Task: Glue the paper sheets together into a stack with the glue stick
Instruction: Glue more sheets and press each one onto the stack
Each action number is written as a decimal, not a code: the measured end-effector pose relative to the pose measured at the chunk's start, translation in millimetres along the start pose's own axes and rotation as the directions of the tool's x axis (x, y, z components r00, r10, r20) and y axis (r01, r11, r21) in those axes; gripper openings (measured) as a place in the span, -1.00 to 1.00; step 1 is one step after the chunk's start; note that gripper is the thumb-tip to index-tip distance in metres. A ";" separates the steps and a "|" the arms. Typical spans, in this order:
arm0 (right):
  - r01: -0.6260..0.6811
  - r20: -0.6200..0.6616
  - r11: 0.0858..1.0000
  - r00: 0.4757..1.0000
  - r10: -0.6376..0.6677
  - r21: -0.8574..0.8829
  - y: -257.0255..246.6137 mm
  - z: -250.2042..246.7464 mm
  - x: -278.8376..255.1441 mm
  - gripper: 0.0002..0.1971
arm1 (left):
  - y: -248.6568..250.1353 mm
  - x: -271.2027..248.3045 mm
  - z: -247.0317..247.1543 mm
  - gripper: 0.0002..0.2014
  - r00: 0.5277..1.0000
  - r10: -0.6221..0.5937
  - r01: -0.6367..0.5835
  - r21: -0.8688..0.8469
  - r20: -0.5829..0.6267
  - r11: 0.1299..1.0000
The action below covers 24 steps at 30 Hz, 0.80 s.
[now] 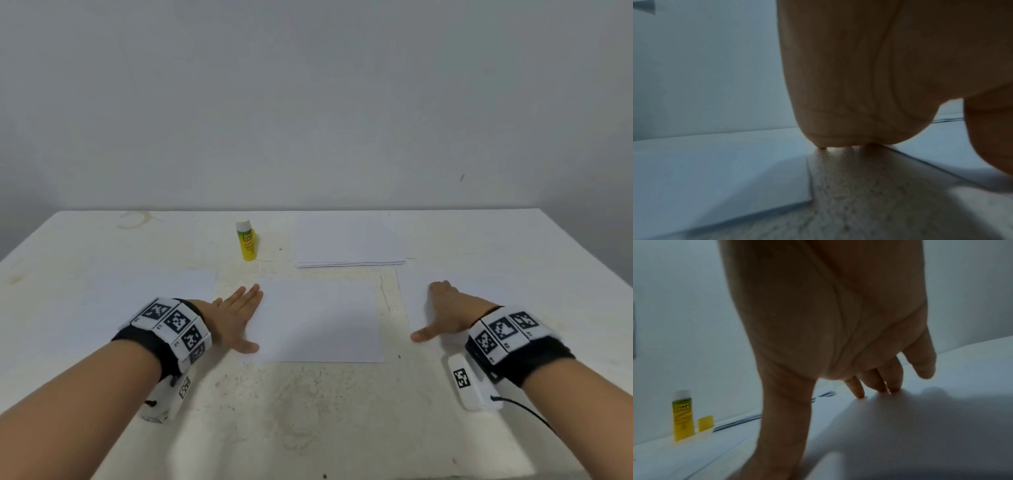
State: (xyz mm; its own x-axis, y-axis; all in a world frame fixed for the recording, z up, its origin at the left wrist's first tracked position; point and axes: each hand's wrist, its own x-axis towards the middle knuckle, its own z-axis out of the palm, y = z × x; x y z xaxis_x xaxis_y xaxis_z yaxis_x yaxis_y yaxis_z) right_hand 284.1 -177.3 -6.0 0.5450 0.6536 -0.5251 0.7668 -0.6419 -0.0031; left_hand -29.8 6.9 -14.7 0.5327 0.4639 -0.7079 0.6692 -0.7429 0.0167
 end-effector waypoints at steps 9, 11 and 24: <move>0.059 -0.085 0.991 0.995 -0.049 0.122 13.4 -17.7 -10.2 -0.37 | -2.7 2.3 5.7 0.01 0.998 0.018 -0.015 0.048 -0.063 0.999; 0.041 -0.156 0.991 0.988 -0.021 0.124 16.5 -28.3 -14.7 -0.55 | -3.0 0.9 4.6 0.03 0.997 0.032 -0.029 0.046 -0.077 0.999; 0.256 -0.186 0.955 0.956 -0.227 0.152 -129.2 -30.9 -83.8 -0.59 | 7.7 -1.3 2.5 0.04 0.991 0.038 -0.038 0.007 -0.129 0.999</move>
State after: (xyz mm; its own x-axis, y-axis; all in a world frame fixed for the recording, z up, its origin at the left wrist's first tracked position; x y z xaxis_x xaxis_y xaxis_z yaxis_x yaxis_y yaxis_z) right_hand 149.8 -136.7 64.7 0.4103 0.8450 -0.3431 0.8198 -0.5066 -0.2671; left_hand -26.6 -0.6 -15.5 0.6203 0.4932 -0.6099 0.6448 -0.7634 0.0385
